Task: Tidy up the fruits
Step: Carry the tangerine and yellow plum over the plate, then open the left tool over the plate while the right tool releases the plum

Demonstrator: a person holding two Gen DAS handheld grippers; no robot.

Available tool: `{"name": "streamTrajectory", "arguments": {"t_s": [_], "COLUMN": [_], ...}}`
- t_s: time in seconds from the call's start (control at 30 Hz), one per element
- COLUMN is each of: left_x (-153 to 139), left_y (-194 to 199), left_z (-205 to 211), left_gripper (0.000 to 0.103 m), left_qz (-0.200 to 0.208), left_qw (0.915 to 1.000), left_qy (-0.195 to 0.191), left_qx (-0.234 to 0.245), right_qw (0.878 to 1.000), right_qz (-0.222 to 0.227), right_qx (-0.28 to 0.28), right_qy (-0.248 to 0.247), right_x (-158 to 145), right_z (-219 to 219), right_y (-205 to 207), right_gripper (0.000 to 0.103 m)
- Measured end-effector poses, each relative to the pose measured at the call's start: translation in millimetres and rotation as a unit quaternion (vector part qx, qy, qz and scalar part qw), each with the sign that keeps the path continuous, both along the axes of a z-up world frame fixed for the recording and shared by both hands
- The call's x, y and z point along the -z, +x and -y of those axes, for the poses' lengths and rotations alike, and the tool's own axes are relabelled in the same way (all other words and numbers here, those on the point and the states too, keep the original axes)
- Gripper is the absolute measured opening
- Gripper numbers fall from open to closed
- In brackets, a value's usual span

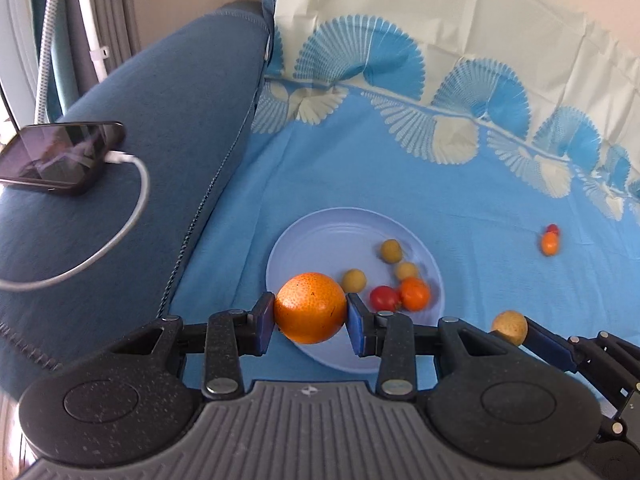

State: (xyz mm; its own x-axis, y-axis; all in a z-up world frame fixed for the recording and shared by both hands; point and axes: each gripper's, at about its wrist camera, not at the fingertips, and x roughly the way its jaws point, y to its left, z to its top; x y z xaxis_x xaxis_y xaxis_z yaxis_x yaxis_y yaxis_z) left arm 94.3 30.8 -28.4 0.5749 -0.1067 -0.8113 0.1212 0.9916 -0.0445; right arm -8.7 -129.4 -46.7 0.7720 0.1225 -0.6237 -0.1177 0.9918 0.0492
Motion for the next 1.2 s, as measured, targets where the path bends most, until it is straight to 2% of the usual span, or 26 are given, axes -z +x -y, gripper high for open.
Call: {"name": "streamTrajectory", "arguments": {"t_s": [0.2, 0.43, 0.6, 0.63, 0.67, 0.7, 0.73, 0.77, 0.83, 0.97, 1.03, 1.2], "left_x": [31.8, 58.5, 69.0, 68.8, 66.6, 62.8, 57.4, 51.0, 40.6, 28.2, 22.2, 4.5], "left_y": [39.6, 69.6, 81.8, 82.0, 82.6, 82.0, 79.0, 74.0, 63.3, 34.6, 17.4, -28.8], "left_z": [6.2, 11.3, 11.6, 10.9, 9.5, 7.9, 5.2, 2.4, 1.1, -3.6, -8.2, -21.1], "left_gripper": [0.041, 0.042, 0.042, 0.046, 0.055, 0.081, 0.102, 0.102, 0.103, 0.103, 0.103, 0.103], "left_qz": [-0.028, -0.038, -0.039, -0.038, -0.033, -0.025, -0.01, 0.01, 0.033, 0.035, 0.028, 0.002], "left_qw": [0.9995, 0.9986, 0.9985, 0.9988, 0.9992, 0.9996, 0.9999, 0.9999, 0.9994, 0.9986, 0.9981, 0.9985], "left_qy": [0.01, 0.032, 0.035, 0.03, 0.02, 0.01, 0.001, -0.005, 0.002, 0.038, 0.054, 0.045], "left_qx": [-0.013, -0.015, -0.011, -0.007, -0.004, -0.003, -0.005, -0.008, -0.001, 0.001, -0.008, -0.031], "right_qw": [1.0, 0.998, 0.998, 0.998, 0.997, 0.997, 0.996, 0.997, 0.997, 0.997, 0.998, 0.999], "right_qz": [-0.023, -0.054, -0.061, -0.063, -0.067, -0.071, -0.073, -0.071, -0.065, -0.063, -0.057, -0.04], "right_qx": [-0.005, -0.013, -0.022, -0.027, -0.037, -0.042, -0.043, -0.04, -0.038, -0.031, -0.031, -0.011], "right_qy": [-0.001, -0.013, -0.017, -0.016, -0.013, -0.012, -0.014, -0.017, -0.019, -0.019, -0.018, -0.021], "right_x": [24.9, 61.3, 72.5, 74.0, 75.4, 76.1, 75.5, 73.3, 66.7, 48.2, 37.6, 11.0], "right_z": [-1.6, -5.6, -9.0, -10.1, -11.2, -11.4, -12.6, -13.1, -13.3, -11.4, -11.7, -17.1], "right_y": [44.8, 84.5, 99.7, 102.1, 105.0, 107.6, 109.5, 109.6, 104.6, 77.8, 58.4, 9.5], "right_gripper": [0.027, 0.027, 0.027, 0.027, 0.027, 0.028, 0.04, 0.059, 0.071, 0.086, 0.09, 0.099]}}
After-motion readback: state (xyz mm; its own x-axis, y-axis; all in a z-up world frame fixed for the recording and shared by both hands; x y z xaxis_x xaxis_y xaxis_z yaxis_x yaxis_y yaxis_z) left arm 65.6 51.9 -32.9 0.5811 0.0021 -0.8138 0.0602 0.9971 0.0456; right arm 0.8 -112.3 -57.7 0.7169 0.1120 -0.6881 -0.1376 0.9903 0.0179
